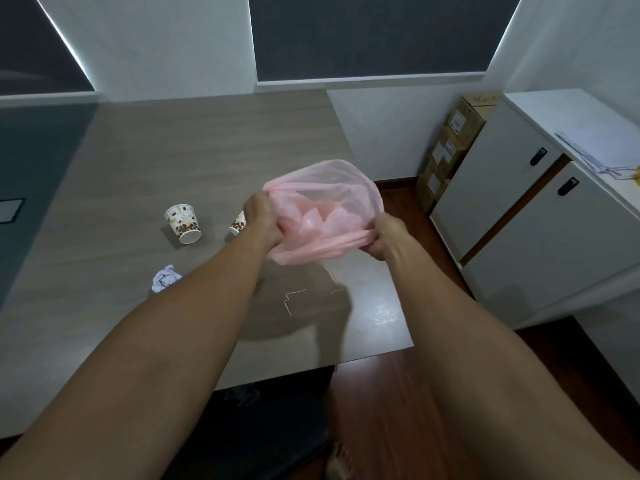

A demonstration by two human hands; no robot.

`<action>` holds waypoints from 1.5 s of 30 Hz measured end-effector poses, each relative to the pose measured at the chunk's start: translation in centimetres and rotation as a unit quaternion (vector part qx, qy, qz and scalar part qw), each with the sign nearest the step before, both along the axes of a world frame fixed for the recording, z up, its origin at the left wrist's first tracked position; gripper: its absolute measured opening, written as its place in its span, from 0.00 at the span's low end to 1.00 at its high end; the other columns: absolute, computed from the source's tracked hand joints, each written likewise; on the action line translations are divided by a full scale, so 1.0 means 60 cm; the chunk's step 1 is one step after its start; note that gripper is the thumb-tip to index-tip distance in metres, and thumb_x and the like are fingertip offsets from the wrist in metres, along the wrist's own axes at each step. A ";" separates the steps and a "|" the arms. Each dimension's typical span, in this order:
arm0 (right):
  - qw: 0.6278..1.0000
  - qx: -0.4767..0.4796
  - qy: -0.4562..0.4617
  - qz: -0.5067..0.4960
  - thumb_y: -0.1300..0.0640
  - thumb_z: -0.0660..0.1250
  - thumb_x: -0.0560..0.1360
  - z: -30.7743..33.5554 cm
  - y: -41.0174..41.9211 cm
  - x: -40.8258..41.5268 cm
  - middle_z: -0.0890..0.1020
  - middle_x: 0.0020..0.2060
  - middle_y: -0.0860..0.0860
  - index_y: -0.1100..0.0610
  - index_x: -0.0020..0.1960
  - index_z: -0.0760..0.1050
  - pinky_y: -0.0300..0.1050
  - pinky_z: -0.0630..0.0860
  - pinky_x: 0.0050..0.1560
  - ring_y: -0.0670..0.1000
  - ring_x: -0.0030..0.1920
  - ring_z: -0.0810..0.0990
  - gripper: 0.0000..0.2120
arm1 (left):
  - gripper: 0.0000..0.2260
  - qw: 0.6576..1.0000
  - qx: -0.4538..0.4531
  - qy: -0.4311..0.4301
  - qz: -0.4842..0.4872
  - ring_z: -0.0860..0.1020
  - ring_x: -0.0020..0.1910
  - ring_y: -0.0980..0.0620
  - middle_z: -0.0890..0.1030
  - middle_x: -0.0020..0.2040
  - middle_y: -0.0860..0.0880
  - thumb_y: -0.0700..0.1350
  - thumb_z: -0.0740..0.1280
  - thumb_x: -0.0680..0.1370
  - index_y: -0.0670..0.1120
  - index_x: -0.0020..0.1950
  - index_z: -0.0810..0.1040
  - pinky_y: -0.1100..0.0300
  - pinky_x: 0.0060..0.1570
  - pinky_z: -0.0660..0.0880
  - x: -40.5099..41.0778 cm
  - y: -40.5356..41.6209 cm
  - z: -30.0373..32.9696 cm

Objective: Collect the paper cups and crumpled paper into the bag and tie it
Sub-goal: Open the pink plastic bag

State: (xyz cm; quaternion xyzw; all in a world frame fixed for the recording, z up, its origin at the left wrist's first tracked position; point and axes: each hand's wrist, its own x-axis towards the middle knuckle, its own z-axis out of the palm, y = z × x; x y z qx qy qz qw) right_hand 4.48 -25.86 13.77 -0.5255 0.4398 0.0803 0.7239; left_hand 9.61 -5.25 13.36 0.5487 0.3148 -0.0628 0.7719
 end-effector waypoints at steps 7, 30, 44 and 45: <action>0.992 0.103 -0.069 0.016 0.63 0.55 0.65 0.036 -0.083 -0.052 0.79 0.29 0.54 0.59 0.29 0.69 0.47 0.82 0.33 0.58 0.34 0.81 0.08 | 0.04 0.987 0.010 0.161 -0.025 0.82 0.40 0.49 0.81 0.41 0.55 0.44 0.61 0.65 0.50 0.37 0.75 0.58 0.46 0.81 0.000 0.143 -0.022; 0.870 -0.280 -0.116 0.390 0.55 0.85 0.62 -0.023 -0.057 0.021 0.78 0.59 0.51 0.54 0.74 0.69 0.53 0.81 0.57 0.57 0.58 0.81 0.45 | 0.16 0.947 0.241 -0.080 -0.197 0.81 0.41 0.42 0.81 0.47 0.41 0.42 0.54 0.77 0.39 0.52 0.80 0.54 0.36 0.76 0.019 -0.012 -0.016; 0.981 0.058 -0.119 0.141 0.51 0.64 0.70 -0.003 -0.044 0.006 0.80 0.37 0.56 0.57 0.32 0.82 0.49 0.73 0.46 0.55 0.35 0.77 0.14 | 0.44 0.964 -0.042 0.031 -0.260 0.83 0.60 0.43 0.82 0.65 0.45 0.62 0.83 0.62 0.51 0.73 0.71 0.36 0.59 0.79 -0.089 0.061 -0.117; 0.982 0.064 -0.121 0.134 0.51 0.65 0.68 -0.005 -0.042 0.013 0.78 0.37 0.56 0.58 0.33 0.81 0.47 0.71 0.43 0.54 0.34 0.75 0.13 | 0.41 0.963 -0.076 0.056 -0.253 0.84 0.57 0.41 0.84 0.60 0.44 0.61 0.83 0.61 0.49 0.70 0.77 0.34 0.57 0.79 -0.094 0.041 -0.129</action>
